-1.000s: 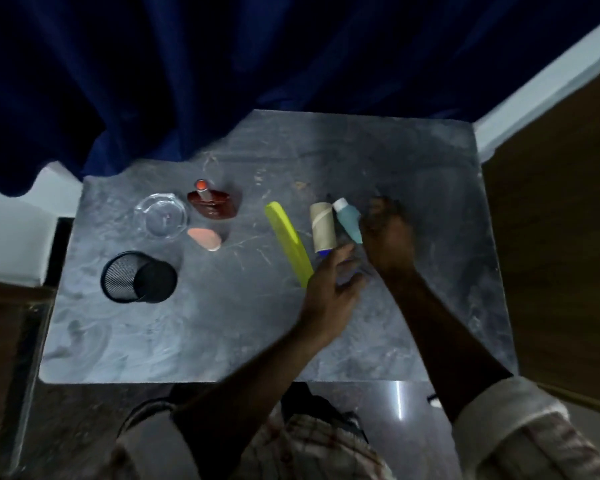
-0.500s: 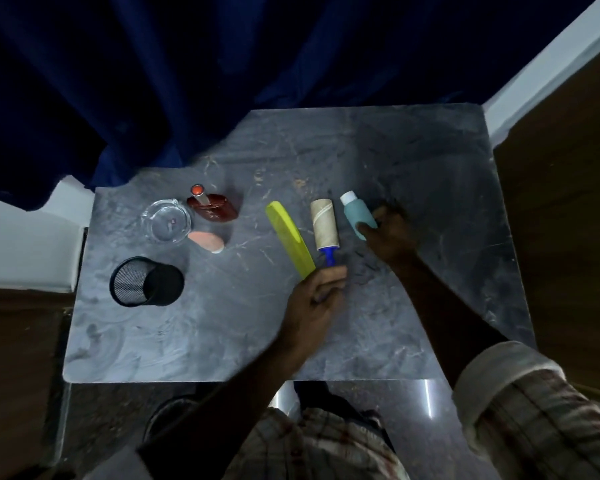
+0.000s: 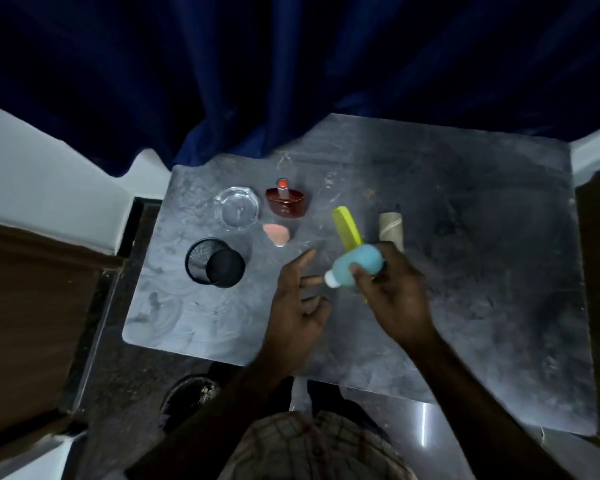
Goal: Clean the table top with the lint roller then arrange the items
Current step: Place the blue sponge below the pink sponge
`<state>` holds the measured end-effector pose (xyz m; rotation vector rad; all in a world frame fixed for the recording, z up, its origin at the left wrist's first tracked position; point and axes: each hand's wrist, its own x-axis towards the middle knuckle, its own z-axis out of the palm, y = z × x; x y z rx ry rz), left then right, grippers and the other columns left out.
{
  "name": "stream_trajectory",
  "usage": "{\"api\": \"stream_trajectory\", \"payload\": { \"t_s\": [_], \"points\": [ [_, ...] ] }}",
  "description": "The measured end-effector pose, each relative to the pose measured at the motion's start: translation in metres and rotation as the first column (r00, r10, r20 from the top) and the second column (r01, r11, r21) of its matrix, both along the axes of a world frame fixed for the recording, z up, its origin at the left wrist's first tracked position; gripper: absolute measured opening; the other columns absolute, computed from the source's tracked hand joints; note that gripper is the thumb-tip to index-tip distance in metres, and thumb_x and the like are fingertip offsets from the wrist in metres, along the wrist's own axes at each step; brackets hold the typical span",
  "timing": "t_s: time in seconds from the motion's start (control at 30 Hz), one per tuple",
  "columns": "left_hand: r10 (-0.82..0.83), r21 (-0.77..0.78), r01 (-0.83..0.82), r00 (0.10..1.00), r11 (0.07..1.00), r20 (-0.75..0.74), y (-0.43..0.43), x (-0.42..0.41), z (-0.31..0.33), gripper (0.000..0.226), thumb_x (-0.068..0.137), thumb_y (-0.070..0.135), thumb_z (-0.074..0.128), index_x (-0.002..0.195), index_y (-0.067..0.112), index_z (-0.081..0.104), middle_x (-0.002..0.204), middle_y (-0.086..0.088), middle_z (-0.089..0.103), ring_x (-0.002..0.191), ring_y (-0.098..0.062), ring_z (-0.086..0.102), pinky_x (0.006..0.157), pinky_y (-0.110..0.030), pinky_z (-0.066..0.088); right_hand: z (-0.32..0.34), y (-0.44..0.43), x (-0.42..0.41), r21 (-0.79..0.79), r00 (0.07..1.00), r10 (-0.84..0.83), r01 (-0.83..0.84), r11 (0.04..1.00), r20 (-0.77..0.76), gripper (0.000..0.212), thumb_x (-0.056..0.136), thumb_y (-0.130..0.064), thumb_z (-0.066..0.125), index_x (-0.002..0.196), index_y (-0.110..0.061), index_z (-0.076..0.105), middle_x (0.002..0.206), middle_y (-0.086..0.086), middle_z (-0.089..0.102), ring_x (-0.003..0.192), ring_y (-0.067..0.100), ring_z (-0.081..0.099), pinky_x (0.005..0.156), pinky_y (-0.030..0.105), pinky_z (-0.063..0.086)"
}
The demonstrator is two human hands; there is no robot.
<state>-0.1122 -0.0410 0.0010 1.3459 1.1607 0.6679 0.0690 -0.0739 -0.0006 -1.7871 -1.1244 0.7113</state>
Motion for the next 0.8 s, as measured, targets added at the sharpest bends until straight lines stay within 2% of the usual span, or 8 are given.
{"api": "stream_trajectory", "payload": {
  "t_s": [0.1, 0.2, 0.27, 0.37, 0.5, 0.63, 0.67, 0.8],
  "points": [
    [0.005, 0.075, 0.001, 0.997, 0.997, -0.073, 0.014, -0.024, -0.007, 0.068, 0.086, 0.006, 0.061, 0.150, 0.025, 0.049, 0.146, 0.009, 0.053, 0.124, -0.002, 0.063, 0.092, -0.022, 0.059, -0.005, 0.028, -0.036, -0.030, 0.970, 0.169, -0.166, 0.986, 0.175, 0.027, 0.097, -0.036, 0.070, 0.120, -0.023, 0.062, 0.113, -0.011, 0.063, 0.096, 0.006, 0.063, 0.082, 0.022, 0.054],
    [0.023, 0.075, -0.012, 0.989, 0.997, -0.149, 0.028, -0.042, -0.021, 0.067, 0.084, 0.028, 0.061, 0.150, 0.023, 0.050, 0.146, 0.003, 0.057, 0.131, -0.010, 0.059, 0.105, -0.049, 0.055, -0.013, 0.054, -0.056, -0.088, 0.925, 0.280, -0.266, 0.960, 0.258, 0.028, 0.099, -0.034, 0.065, 0.125, -0.023, 0.063, 0.121, -0.007, 0.062, 0.100, 0.008, 0.063, 0.085, 0.030, 0.055],
    [0.053, 0.045, -0.046, 0.986, 0.998, -0.160, 0.034, -0.047, -0.028, 0.074, 0.082, 0.042, 0.058, 0.152, 0.020, 0.047, 0.148, 0.000, 0.055, 0.131, -0.020, 0.060, 0.103, -0.056, 0.055, -0.023, 0.066, -0.068, -0.125, 0.895, 0.357, -0.335, 0.934, 0.267, 0.032, 0.100, -0.030, 0.062, 0.130, -0.021, 0.062, 0.126, -0.003, 0.060, 0.108, 0.014, 0.064, 0.090, 0.037, 0.055],
    [0.080, 0.027, -0.077, 0.987, 0.997, -0.140, 0.038, -0.053, -0.037, 0.077, 0.082, 0.044, 0.059, 0.154, 0.021, 0.042, 0.149, -0.001, 0.051, 0.131, -0.020, 0.060, 0.101, -0.057, 0.056, -0.038, 0.077, -0.081, -0.168, 0.861, 0.425, -0.392, 0.905, 0.281, 0.035, 0.101, -0.028, 0.060, 0.135, -0.020, 0.060, 0.131, -0.001, 0.059, 0.114, 0.018, 0.064, 0.092, 0.039, 0.055],
    [0.101, -0.001, -0.102, 0.987, 0.995, -0.128, 0.037, -0.063, -0.051, 0.076, 0.084, 0.041, 0.064, 0.154, 0.039, 0.033, 0.151, 0.002, 0.047, 0.134, -0.018, 0.057, 0.105, -0.053, 0.056, -0.053, 0.083, -0.094, -0.185, 0.835, 0.451, -0.412, 0.892, 0.315, 0.034, 0.102, -0.029, 0.056, 0.136, -0.022, 0.059, 0.136, -0.004, 0.058, 0.121, 0.015, 0.061, 0.098, 0.032, 0.052],
    [0.110, -0.017, -0.113, 0.986, 0.993, -0.125, 0.036, -0.070, -0.058, 0.072, 0.088, 0.041, 0.070, 0.145, 0.062, 0.032, 0.148, 0.024, 0.046, 0.134, -0.012, 0.058, 0.105, -0.052, 0.057, -0.056, 0.078, -0.100, -0.215, 0.808, 0.486, -0.437, 0.873, 0.332, 0.035, 0.105, -0.028, 0.053, 0.139, -0.026, 0.056, 0.138, -0.008, 0.056, 0.126, 0.013, 0.058, 0.103, 0.030, 0.050],
    [0.100, -0.020, -0.104, 0.987, 0.994, -0.123, 0.034, -0.072, -0.061, 0.072, 0.088, 0.042, 0.071, 0.147, 0.060, 0.034, 0.147, 0.026, 0.046, 0.134, -0.012, 0.058, 0.104, -0.052, 0.058, -0.056, 0.076, -0.101, -0.224, 0.798, 0.495, -0.442, 0.869, 0.344, 0.035, 0.105, -0.029, 0.051, 0.140, -0.027, 0.055, 0.138, -0.008, 0.055, 0.126, 0.013, 0.057, 0.103, 0.031, 0.050],
    [0.037, -0.077, -0.045, 0.995, 0.996, -0.096, 0.031, -0.075, -0.071, 0.077, 0.088, 0.050, 0.072, 0.155, 0.043, 0.036, 0.150, 0.016, 0.047, 0.133, -0.015, 0.061, 0.102, -0.053, 0.059, -0.052, 0.065, -0.102, -0.241, 0.796, 0.487, -0.425, 0.873, 0.359, 0.037, 0.107, -0.036, 0.042, 0.141, -0.029, 0.054, 0.135, -0.006, 0.054, 0.122, 0.015, 0.059, 0.095, 0.035, 0.054]
  ]
}}
